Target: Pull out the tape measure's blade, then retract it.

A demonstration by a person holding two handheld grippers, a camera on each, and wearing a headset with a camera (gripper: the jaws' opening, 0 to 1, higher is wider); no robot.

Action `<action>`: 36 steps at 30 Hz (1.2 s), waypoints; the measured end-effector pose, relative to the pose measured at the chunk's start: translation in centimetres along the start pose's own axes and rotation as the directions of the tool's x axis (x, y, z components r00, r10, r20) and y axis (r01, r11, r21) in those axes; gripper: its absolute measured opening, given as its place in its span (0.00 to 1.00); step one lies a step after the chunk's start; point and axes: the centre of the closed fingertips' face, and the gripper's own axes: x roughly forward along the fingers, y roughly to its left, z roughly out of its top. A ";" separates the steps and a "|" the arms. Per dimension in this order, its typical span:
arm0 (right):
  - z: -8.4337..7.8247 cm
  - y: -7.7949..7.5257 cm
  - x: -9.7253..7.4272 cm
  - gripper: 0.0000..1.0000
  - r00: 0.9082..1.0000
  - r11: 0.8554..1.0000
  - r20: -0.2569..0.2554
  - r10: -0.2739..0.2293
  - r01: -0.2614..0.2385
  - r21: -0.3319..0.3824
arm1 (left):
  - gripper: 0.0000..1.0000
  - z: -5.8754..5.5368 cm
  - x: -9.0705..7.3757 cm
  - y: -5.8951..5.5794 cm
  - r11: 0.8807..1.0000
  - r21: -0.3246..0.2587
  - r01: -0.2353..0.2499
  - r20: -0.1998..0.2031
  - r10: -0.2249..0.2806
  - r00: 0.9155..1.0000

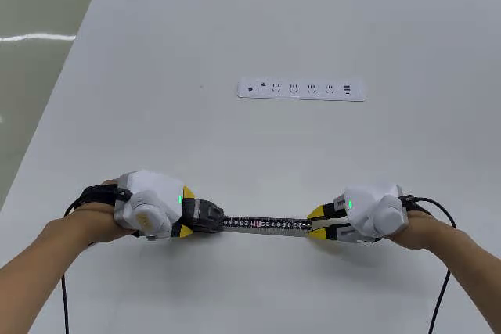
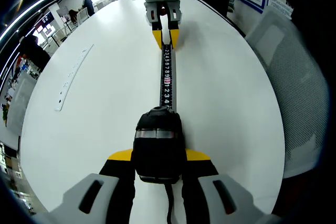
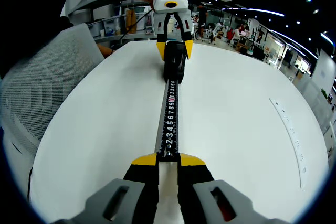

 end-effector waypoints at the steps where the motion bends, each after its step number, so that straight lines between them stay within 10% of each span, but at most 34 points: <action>1: 0.0 0.0 0.0 0.11 1.000 1.000 0.000 0.001 -0.001 0.001 | 0.29 0.0 0.0 0.0 1.000 0.000 0.000 0.000 0.000 1.000; 36: -1.3 0.1 -1.4 0.11 1.000 1.000 -0.021 -0.005 0.005 0.006 | 0.29 0.0 0.1 0.0 1.000 -0.002 -0.001 0.000 0.001 1.000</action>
